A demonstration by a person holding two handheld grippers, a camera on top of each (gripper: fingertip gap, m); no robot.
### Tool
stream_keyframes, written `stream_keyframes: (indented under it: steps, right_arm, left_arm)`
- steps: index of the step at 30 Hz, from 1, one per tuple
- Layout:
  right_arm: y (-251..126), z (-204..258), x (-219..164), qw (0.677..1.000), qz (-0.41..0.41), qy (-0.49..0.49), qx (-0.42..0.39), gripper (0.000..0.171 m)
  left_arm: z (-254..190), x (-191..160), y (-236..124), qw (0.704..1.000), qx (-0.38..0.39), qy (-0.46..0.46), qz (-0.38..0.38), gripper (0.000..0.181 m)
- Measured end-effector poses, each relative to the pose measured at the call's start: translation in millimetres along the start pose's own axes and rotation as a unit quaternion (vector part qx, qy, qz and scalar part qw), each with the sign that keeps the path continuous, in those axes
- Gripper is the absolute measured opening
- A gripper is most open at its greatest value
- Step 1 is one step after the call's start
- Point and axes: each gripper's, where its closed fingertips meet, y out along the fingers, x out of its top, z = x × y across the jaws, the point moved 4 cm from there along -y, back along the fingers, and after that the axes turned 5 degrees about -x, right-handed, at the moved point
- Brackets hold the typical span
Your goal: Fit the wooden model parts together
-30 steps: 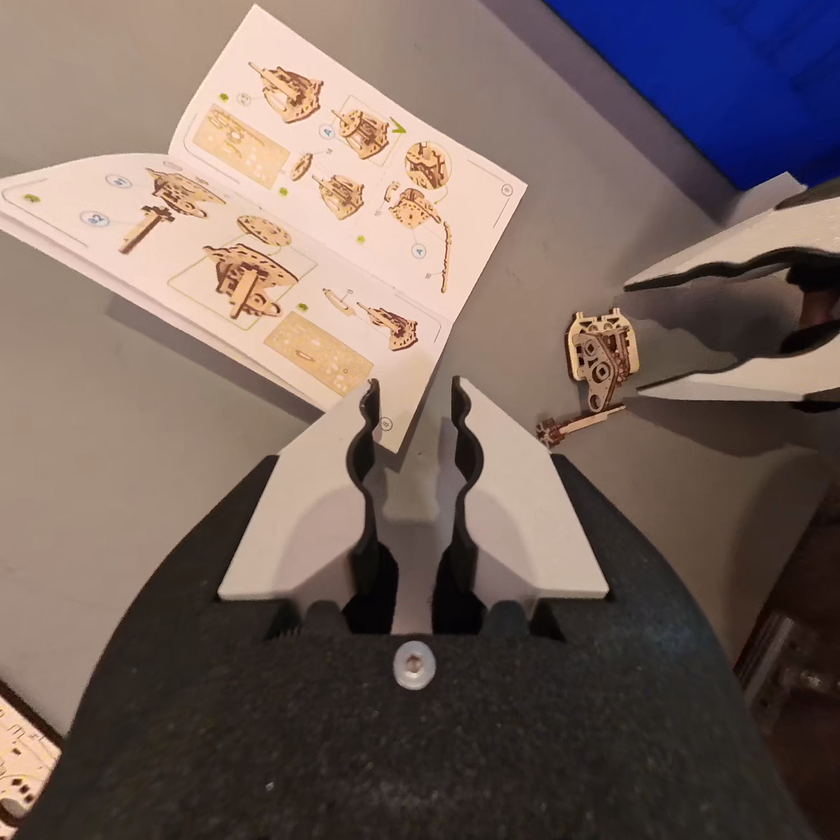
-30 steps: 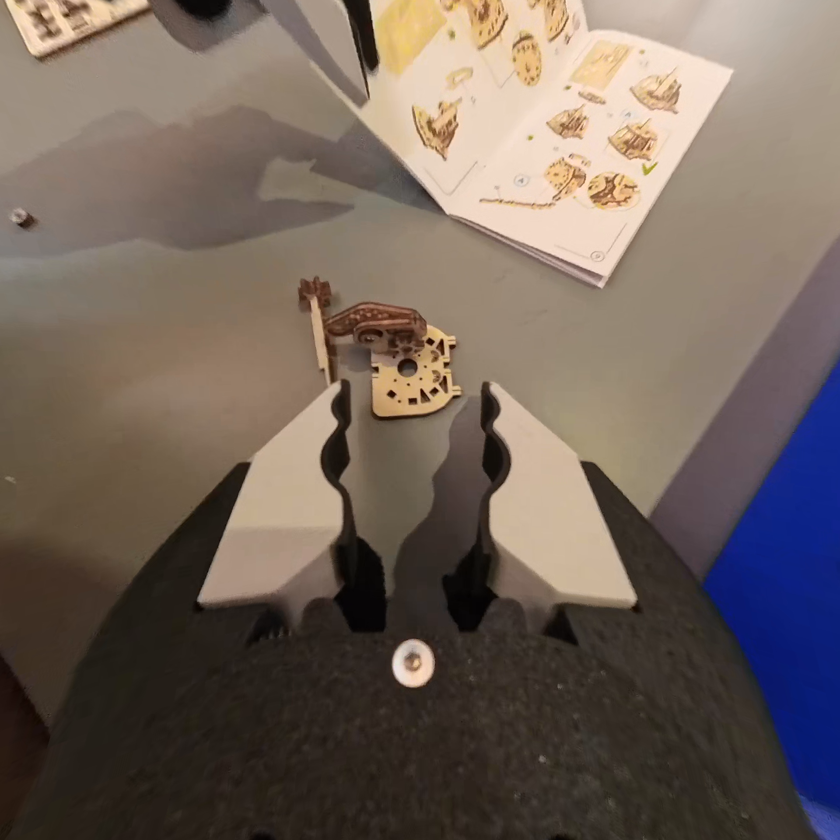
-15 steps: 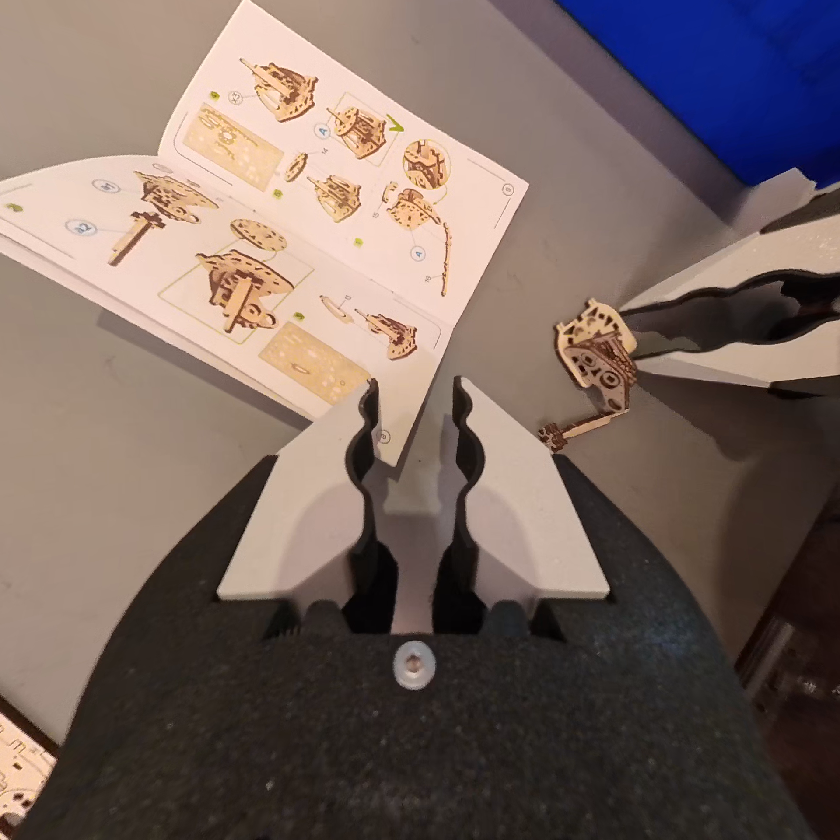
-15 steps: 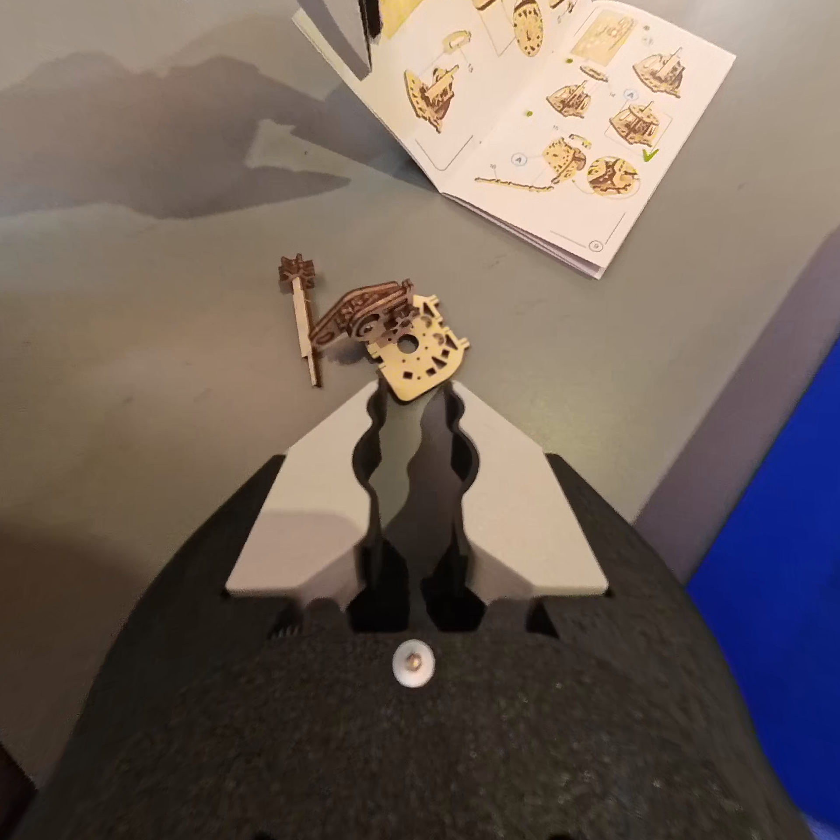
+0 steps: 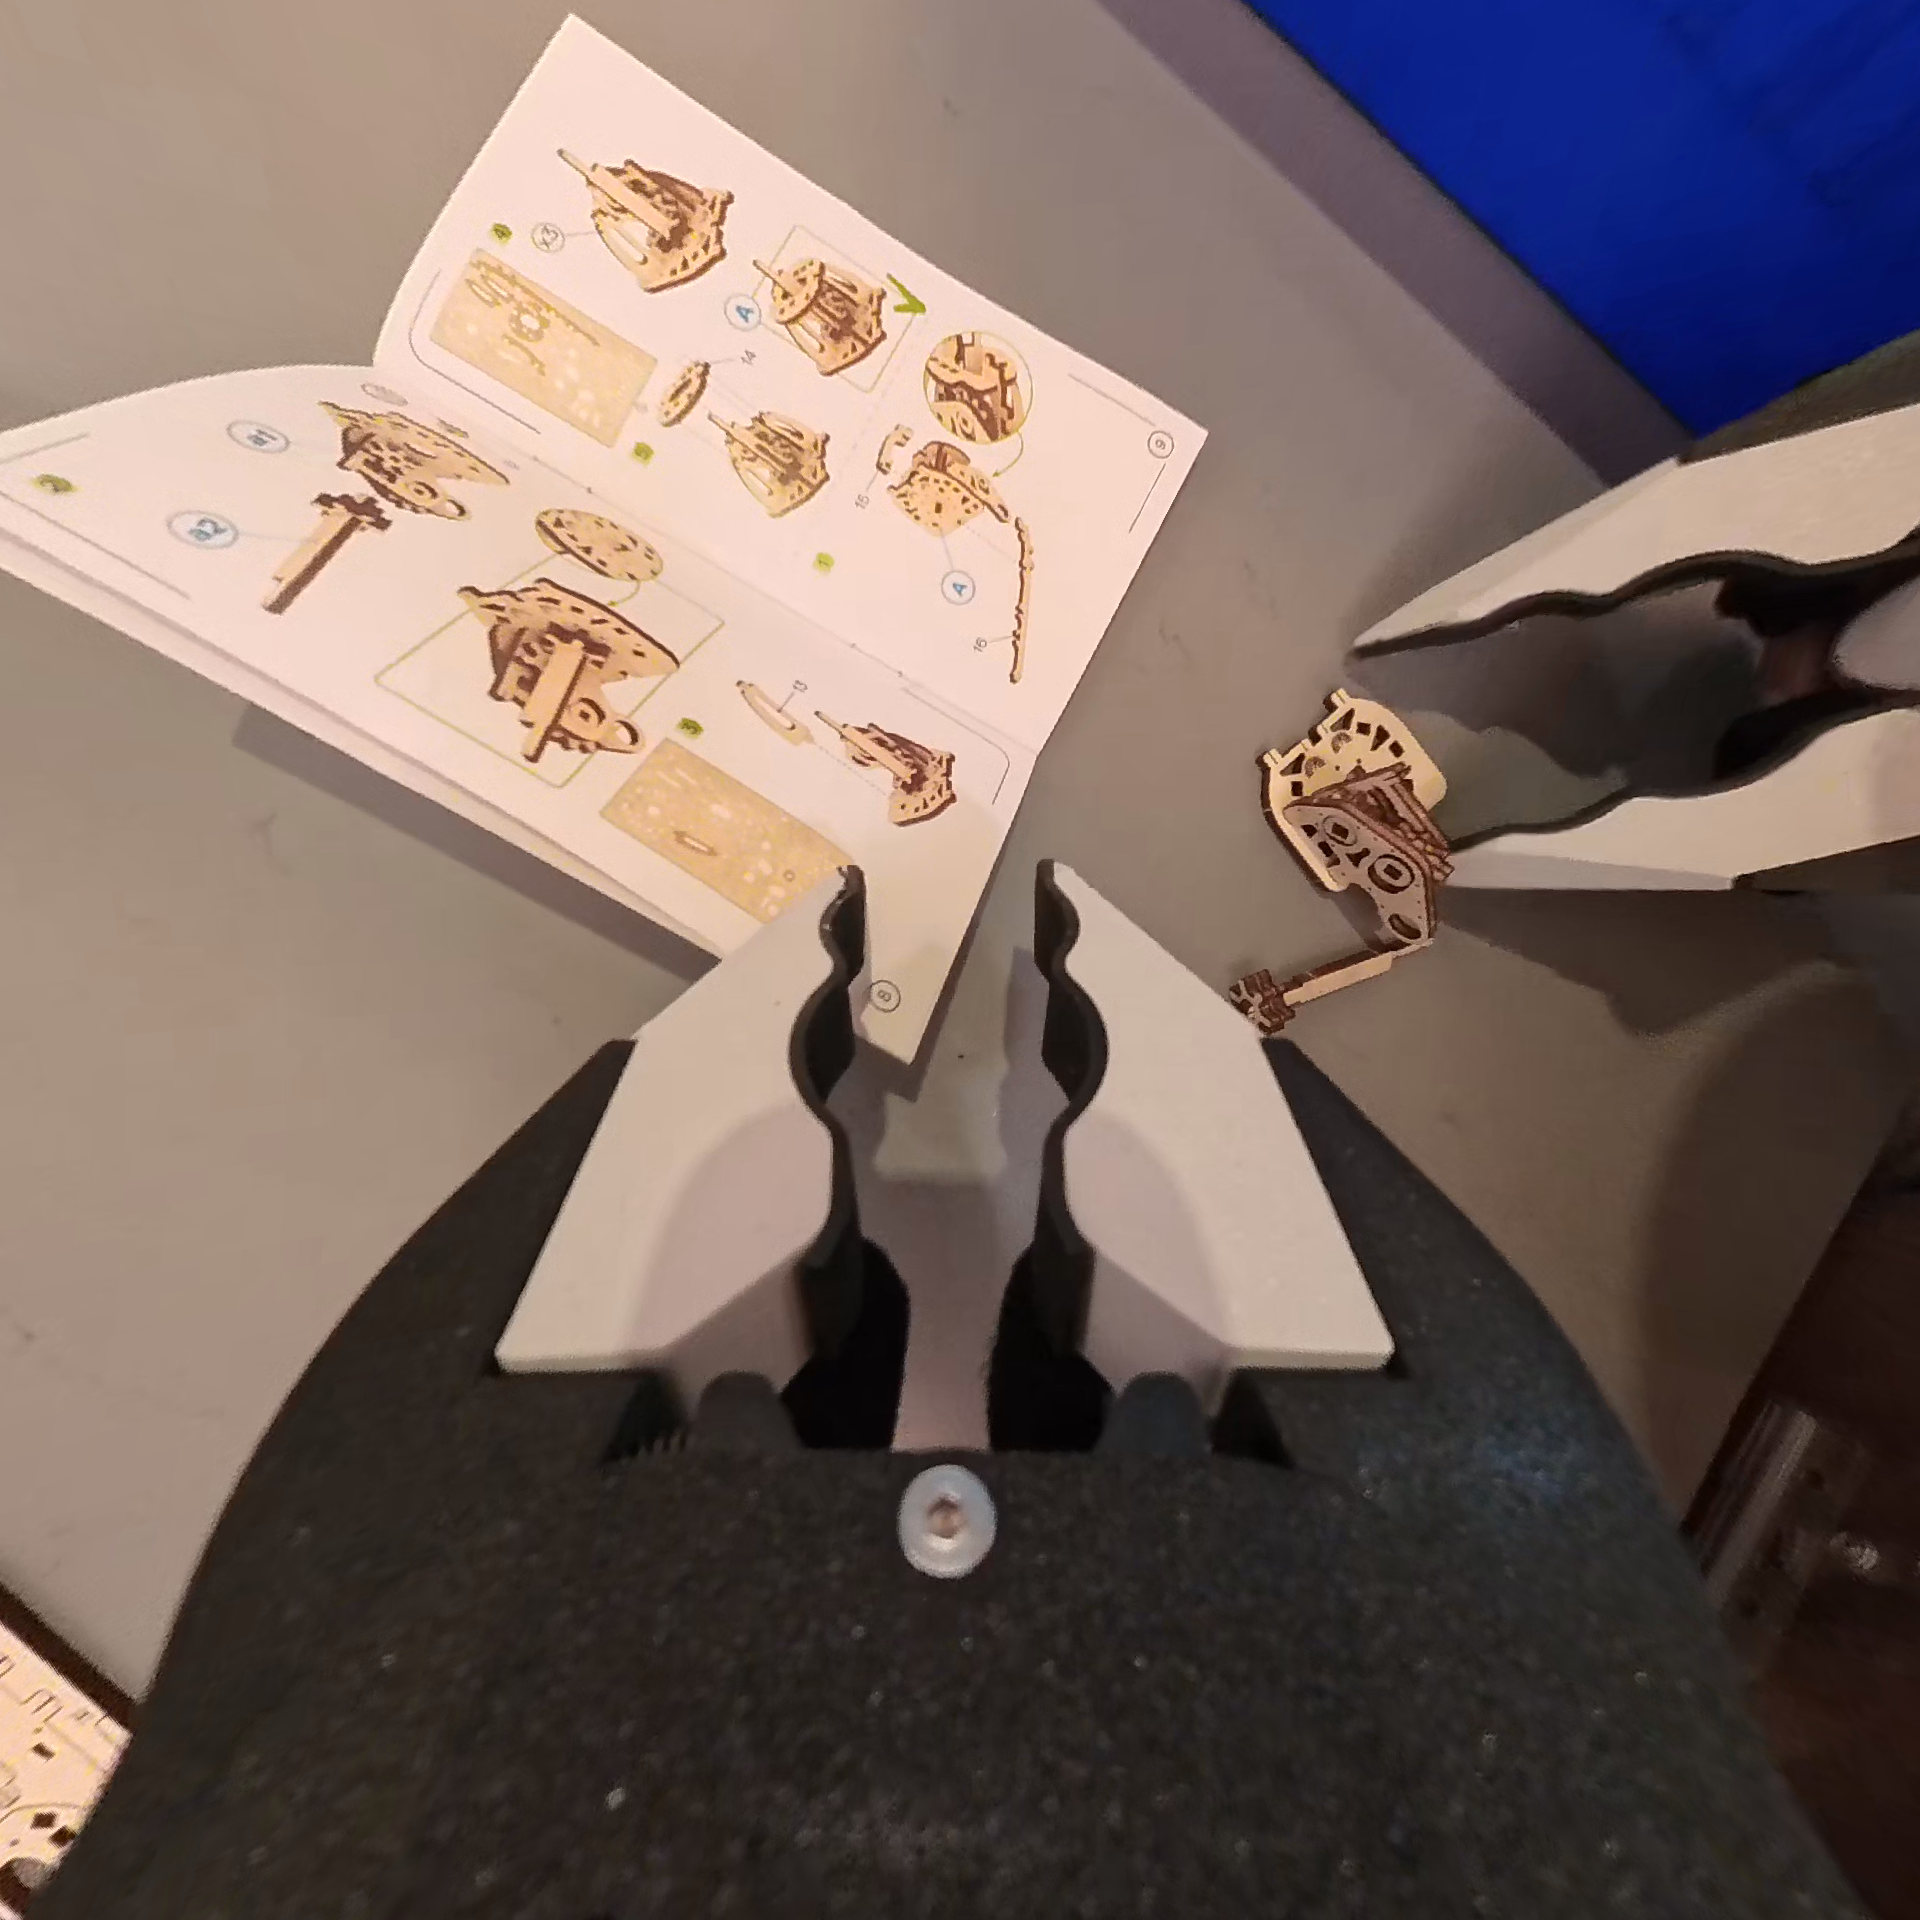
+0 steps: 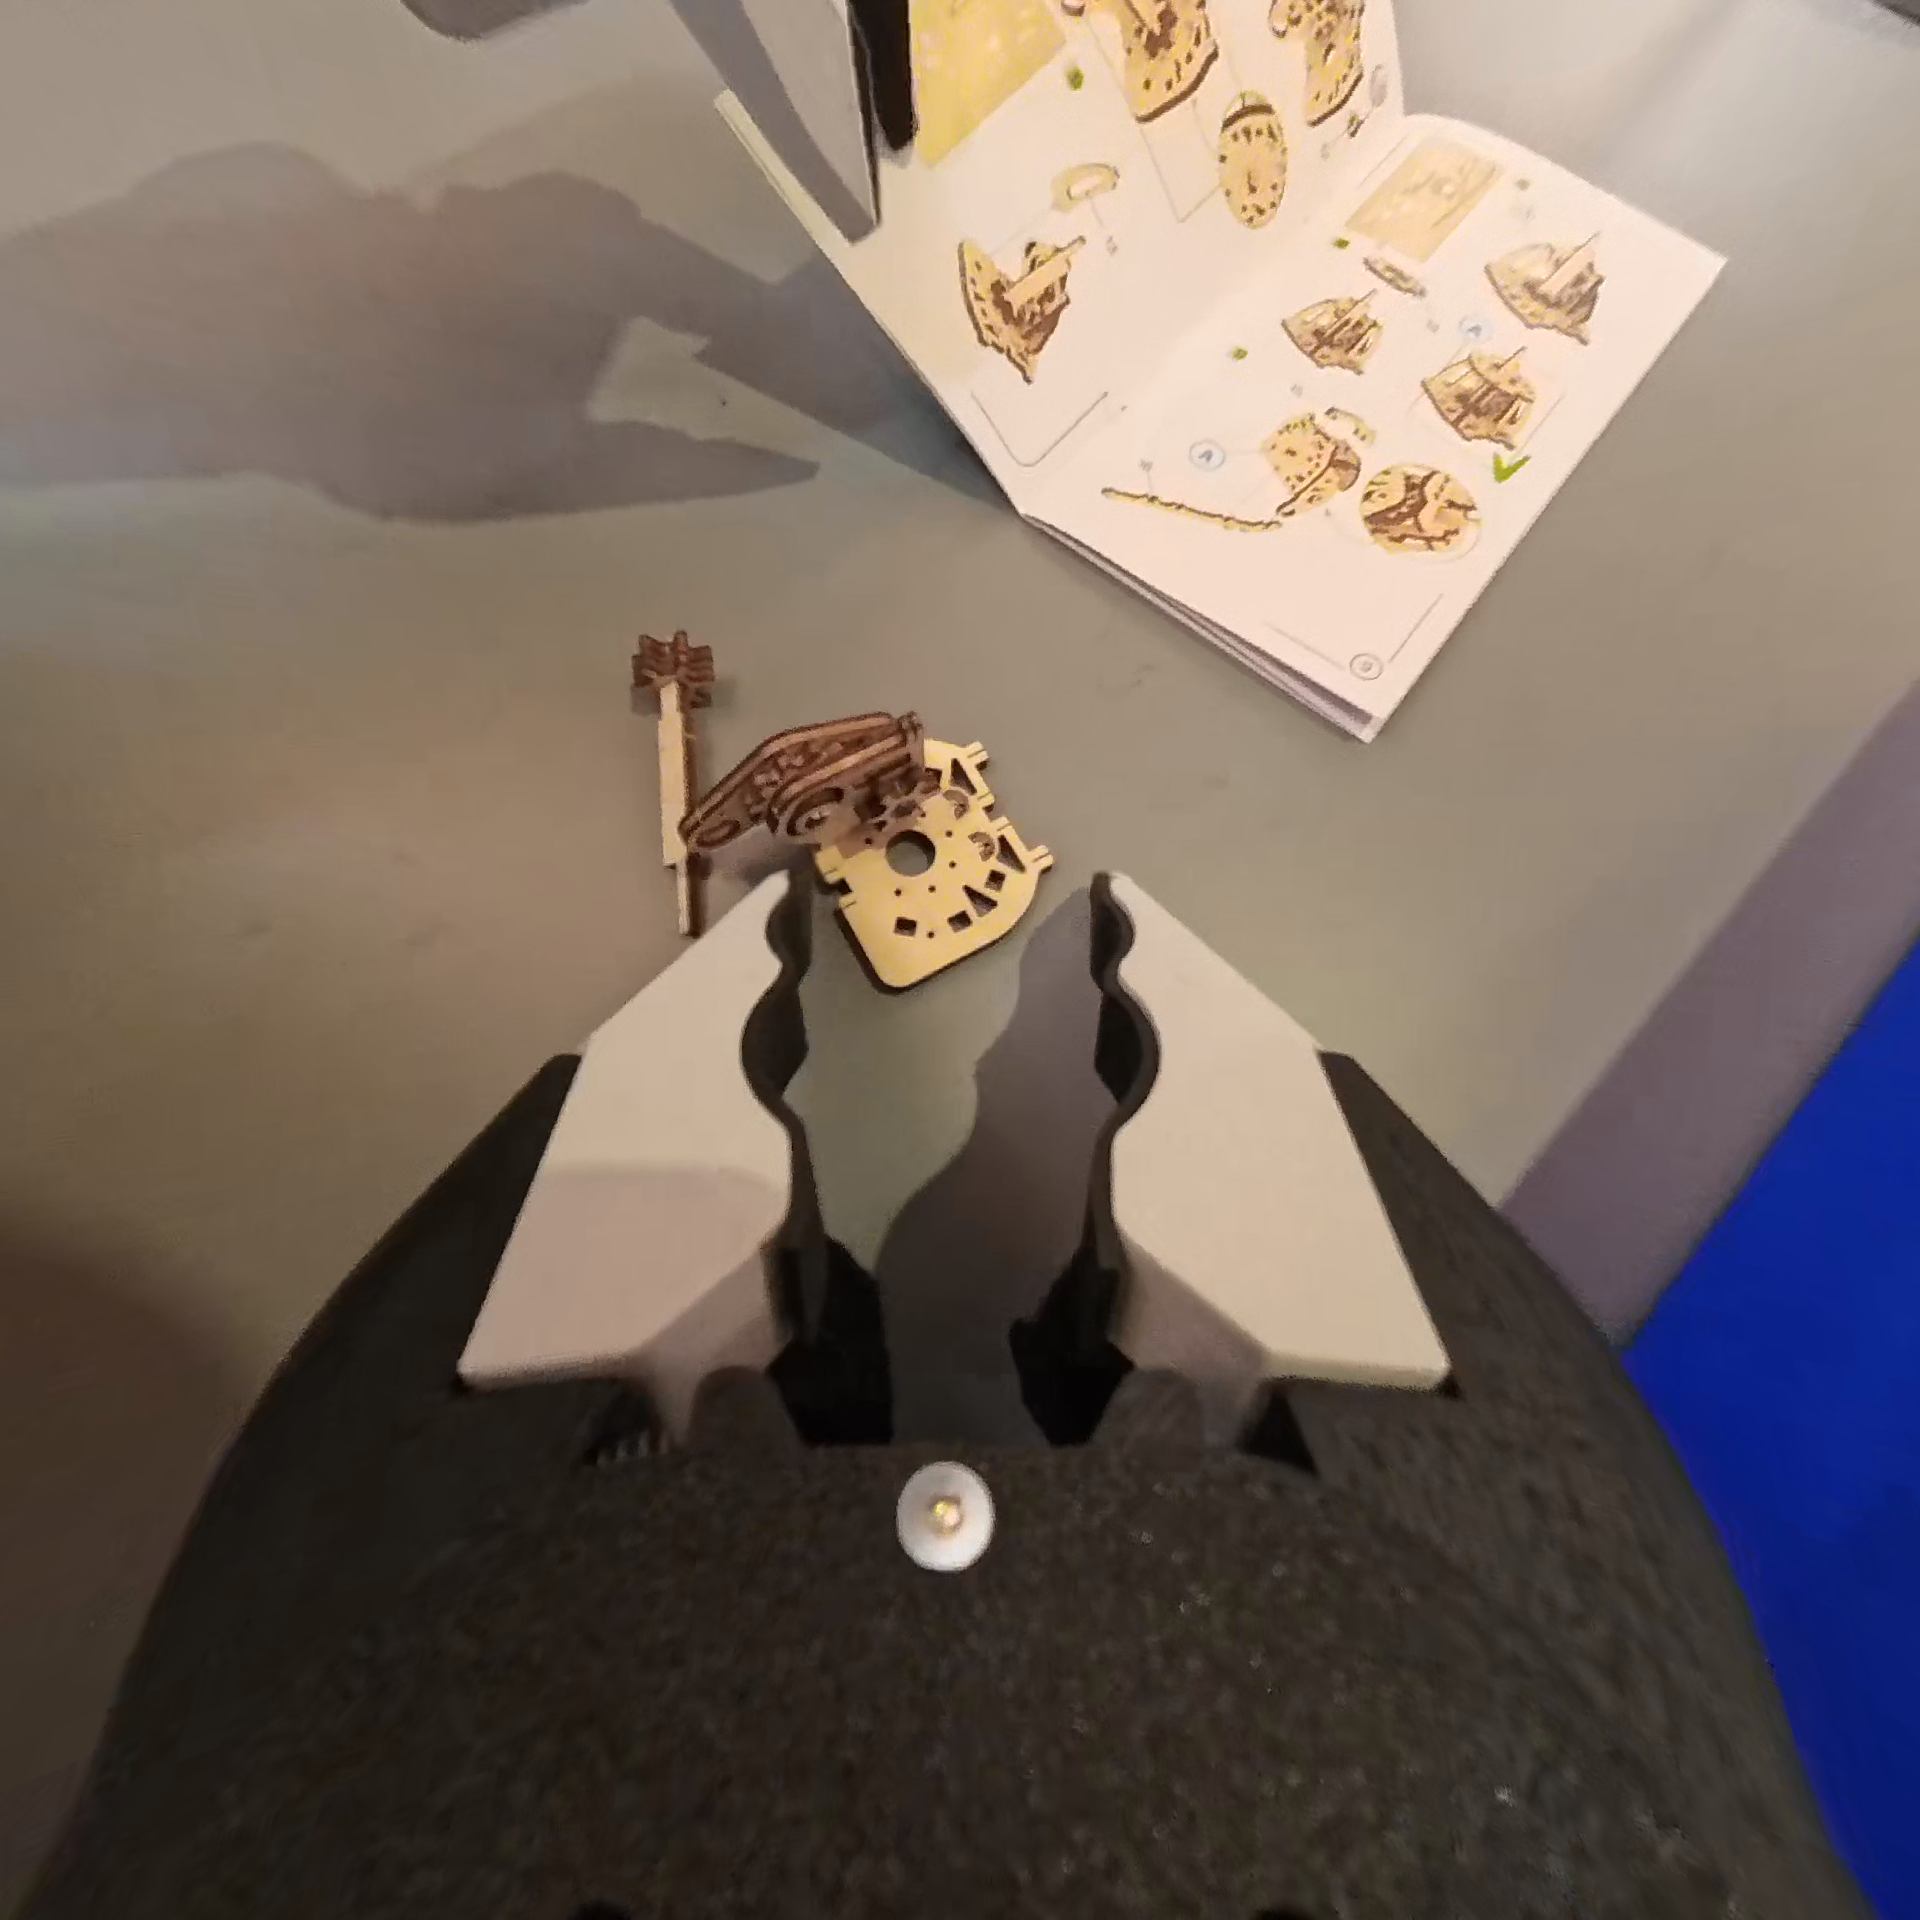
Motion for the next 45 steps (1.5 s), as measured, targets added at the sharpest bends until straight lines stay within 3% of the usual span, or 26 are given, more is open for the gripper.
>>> stream_keyframes:
  steps: [1,13,22,27,45]
  right_arm:
    - [1,0,-1,1.0,0.0,-0.002,0.0,0.055]
    - [-5,15,-2,0.998,-0.001,0.03,0.046,0.051]
    - [3,10,2,1.0,-0.003,0.003,0.022,0.055]
    - [5,8,5,1.0,-0.005,0.015,0.022,0.046]
    - [2,9,3,0.999,-0.005,0.018,0.027,0.043]
  left_arm:
    - [0,0,0,1.0,-0.001,-0.001,-0.001,0.03]
    - [-2,-4,-1,1.0,-0.006,0.002,0.004,0.03]
    - [-8,-5,-3,1.0,-0.015,-0.002,-0.003,0.03]
    - [-14,-2,-8,1.0,-0.016,0.004,-0.013,0.03]
    - [-39,-2,-17,0.999,-0.023,0.016,-0.021,0.03]
